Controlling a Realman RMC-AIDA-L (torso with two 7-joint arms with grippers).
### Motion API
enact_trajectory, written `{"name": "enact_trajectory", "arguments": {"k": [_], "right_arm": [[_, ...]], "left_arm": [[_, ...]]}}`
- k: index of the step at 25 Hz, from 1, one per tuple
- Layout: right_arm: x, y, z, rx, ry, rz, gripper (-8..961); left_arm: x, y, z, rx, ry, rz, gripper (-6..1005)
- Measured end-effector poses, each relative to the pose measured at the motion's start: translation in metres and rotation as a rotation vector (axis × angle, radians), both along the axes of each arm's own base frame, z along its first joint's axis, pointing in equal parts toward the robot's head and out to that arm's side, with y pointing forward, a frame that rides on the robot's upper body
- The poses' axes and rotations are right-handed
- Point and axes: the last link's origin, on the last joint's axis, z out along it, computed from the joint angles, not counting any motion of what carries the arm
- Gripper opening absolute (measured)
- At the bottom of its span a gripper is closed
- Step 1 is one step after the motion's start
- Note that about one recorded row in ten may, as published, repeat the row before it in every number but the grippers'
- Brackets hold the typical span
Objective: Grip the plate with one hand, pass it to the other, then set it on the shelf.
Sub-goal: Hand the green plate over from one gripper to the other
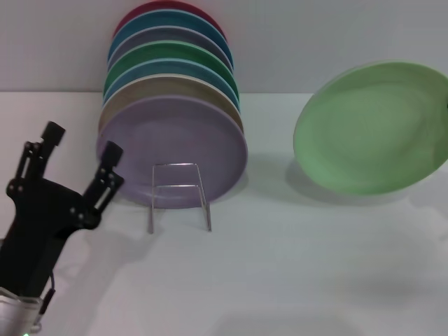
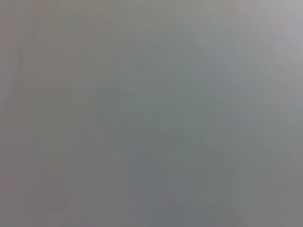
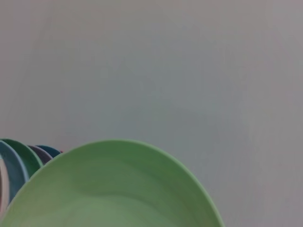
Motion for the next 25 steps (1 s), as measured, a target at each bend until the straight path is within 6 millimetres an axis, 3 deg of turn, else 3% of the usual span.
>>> {"name": "enact_trajectory", "arguments": {"k": [5, 18, 25], "right_arm": [[0.002, -0.012, -0.006, -0.019, 0.023, 0.006, 23], [-0.016, -0.034, -0.056, -0.054, 0.119, -0.003, 22], [-0.022, -0.052, -0.069, -0.04, 0.183, -0.001, 23]], "left_arm": [[0.009, -0.008, -0.014, -0.008, 0.057, -0.015, 862], [0.015, -0.008, -0.033, -0.079, 0.119, -0.012, 862], [0.017, -0.008, -0.038, -0.106, 0.132, -0.027, 863]]}}
